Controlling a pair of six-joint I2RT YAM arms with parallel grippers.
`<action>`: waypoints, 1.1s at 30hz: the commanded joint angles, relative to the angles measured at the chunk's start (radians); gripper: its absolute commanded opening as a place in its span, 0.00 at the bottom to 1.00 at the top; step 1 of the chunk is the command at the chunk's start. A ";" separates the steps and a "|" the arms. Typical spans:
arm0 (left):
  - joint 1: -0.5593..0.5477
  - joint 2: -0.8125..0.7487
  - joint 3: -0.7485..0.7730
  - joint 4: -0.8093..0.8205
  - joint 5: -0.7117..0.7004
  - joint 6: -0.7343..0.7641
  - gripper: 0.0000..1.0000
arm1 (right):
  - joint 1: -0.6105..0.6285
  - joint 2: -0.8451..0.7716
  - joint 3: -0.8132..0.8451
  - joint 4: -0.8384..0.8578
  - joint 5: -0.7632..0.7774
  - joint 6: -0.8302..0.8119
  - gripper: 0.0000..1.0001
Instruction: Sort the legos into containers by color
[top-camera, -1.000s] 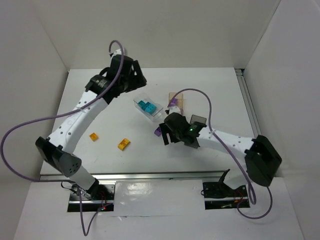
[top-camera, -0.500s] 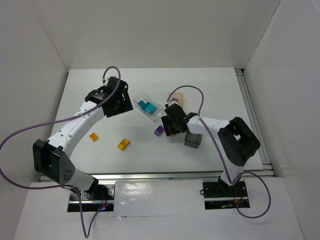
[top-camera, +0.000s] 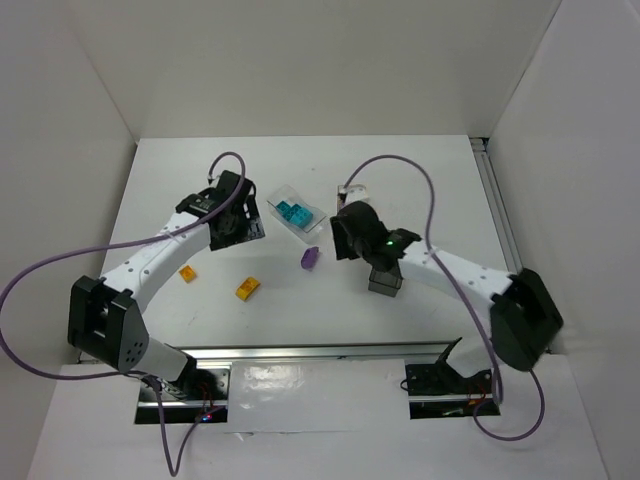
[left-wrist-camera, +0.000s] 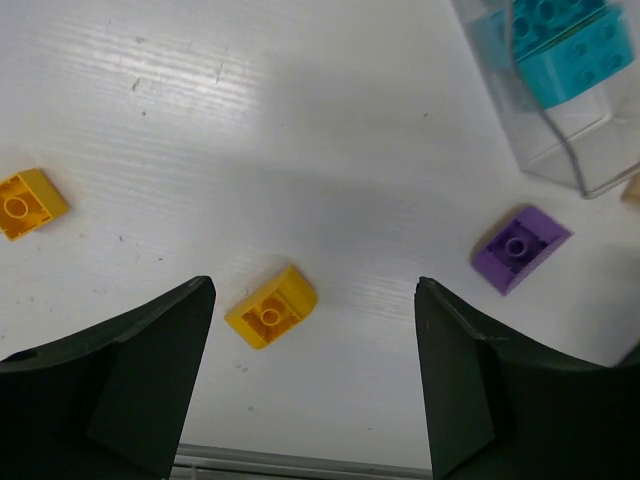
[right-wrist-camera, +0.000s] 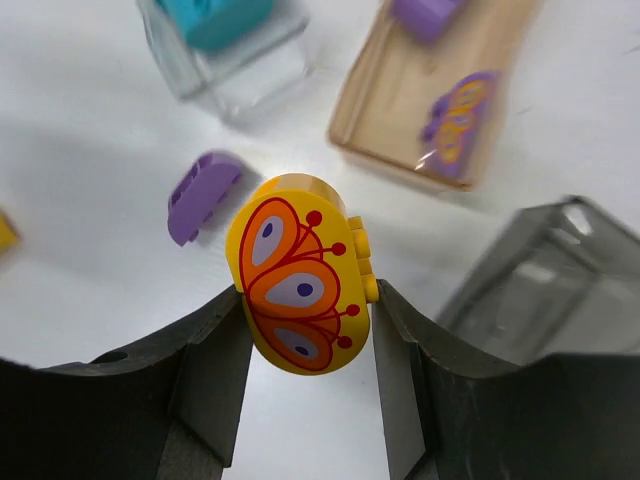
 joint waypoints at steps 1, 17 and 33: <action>-0.029 0.008 -0.072 0.022 0.007 0.016 0.91 | -0.041 -0.185 -0.031 -0.106 0.146 0.099 0.40; -0.118 0.106 -0.221 0.046 -0.028 -0.026 1.00 | -0.265 -0.266 -0.199 -0.139 0.071 0.142 0.66; -0.158 0.226 -0.264 0.118 0.027 -0.041 0.80 | -0.274 -0.329 -0.105 -0.218 0.097 0.142 0.91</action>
